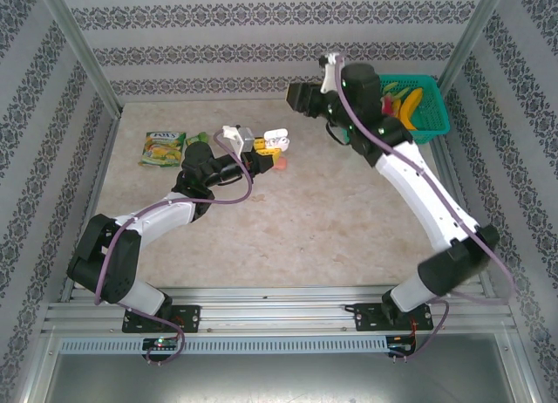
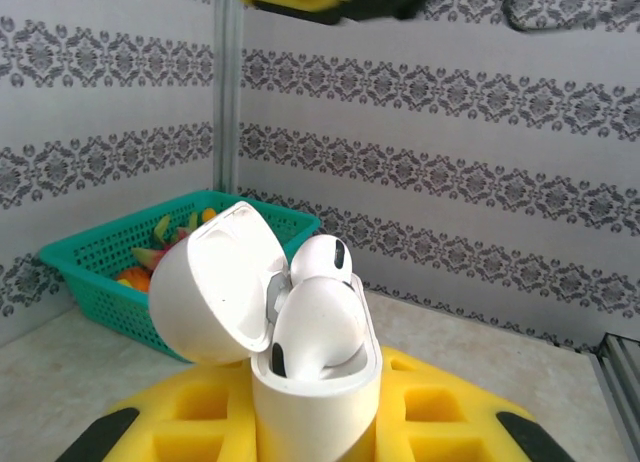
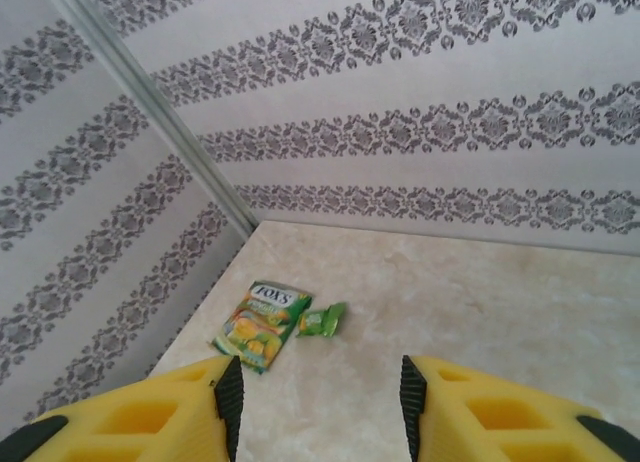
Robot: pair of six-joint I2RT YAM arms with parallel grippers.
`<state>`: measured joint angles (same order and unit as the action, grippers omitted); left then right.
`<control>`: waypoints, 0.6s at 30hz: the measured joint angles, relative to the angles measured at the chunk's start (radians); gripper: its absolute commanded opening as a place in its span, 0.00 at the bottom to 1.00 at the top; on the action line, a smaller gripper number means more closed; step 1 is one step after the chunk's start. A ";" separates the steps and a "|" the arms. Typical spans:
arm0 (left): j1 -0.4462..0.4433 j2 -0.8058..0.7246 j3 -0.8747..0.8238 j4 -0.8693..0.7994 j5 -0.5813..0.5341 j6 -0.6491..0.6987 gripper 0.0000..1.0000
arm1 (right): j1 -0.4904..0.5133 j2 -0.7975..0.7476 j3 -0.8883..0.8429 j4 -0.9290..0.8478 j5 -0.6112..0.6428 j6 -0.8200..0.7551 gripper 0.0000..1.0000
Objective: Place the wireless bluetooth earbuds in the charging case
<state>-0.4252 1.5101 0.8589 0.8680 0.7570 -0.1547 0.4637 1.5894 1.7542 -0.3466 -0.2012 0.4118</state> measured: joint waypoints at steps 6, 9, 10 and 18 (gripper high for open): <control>0.000 0.000 0.000 -0.001 0.045 0.035 0.00 | -0.010 0.274 0.337 -0.294 -0.050 -0.024 0.34; 0.000 0.000 0.000 -0.009 0.054 0.049 0.00 | -0.008 0.375 0.418 -0.410 -0.078 -0.047 0.30; 0.000 0.001 0.000 -0.016 0.054 0.052 0.00 | -0.003 0.395 0.421 -0.445 -0.080 -0.056 0.28; -0.005 0.040 0.025 -0.093 0.053 0.070 0.00 | 0.054 0.309 0.227 -0.523 -0.069 -0.096 0.27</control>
<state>-0.4305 1.5501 0.8837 0.7753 0.8097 -0.0849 0.5179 1.8988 1.9808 -0.8692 -0.2703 0.3157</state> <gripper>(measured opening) 0.222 0.265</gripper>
